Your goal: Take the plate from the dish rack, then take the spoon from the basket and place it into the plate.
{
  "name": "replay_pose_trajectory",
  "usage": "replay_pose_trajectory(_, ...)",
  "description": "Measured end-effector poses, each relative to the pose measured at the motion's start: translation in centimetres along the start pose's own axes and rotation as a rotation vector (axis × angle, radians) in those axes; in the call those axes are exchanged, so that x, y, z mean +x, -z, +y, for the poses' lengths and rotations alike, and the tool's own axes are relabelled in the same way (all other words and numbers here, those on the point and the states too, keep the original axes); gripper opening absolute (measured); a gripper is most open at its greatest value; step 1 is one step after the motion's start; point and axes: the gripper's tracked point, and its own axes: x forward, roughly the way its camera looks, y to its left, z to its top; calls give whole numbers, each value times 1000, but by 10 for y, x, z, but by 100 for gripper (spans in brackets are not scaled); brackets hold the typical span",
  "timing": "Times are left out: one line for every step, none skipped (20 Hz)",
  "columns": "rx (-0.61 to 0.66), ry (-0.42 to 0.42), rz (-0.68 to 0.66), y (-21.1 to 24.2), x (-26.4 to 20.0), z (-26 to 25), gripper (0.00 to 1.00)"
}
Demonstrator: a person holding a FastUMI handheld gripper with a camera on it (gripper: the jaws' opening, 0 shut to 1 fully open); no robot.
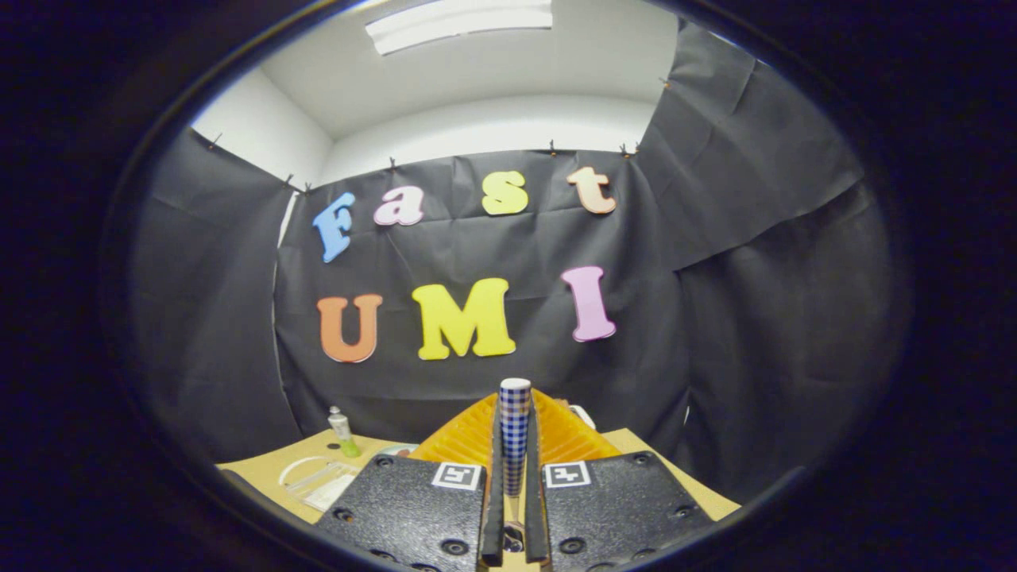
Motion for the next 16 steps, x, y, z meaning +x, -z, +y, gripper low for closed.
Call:
replay_pose_trajectory(0,-1,-2,3,-10,13,16)
replay_pose_trajectory(-3,-6,0,7,-19,25,16)
replay_pose_trajectory(-4,-16,3,14,-26,40,16)
replay_pose_trajectory(-11,-35,10,22,-34,55,16)
replay_pose_trajectory(-23,-45,15,32,-39,68,16)
replay_pose_trajectory(-40,-55,22,42,-44,79,16)
replay_pose_trajectory(-52,-68,23,55,-50,92,17)
replay_pose_trajectory(-56,-85,29,69,-57,104,17)
replay_pose_trajectory(-49,-99,39,87,-62,115,17)
replay_pose_trajectory(-38,-106,44,104,-67,124,17)
replay_pose_trajectory(-27,-114,47,122,-70,132,17)
replay_pose_trajectory(-19,-114,52,140,-71,137,17)
replay_pose_trajectory(-20,-107,62,160,-70,138,17)
replay_pose_trajectory(-27,-90,83,179,-67,136,17)
replay_pose_trajectory(-31,-70,97,197,-64,133,17)
replay_pose_trajectory(-32,-55,109,211,-61,132,17)
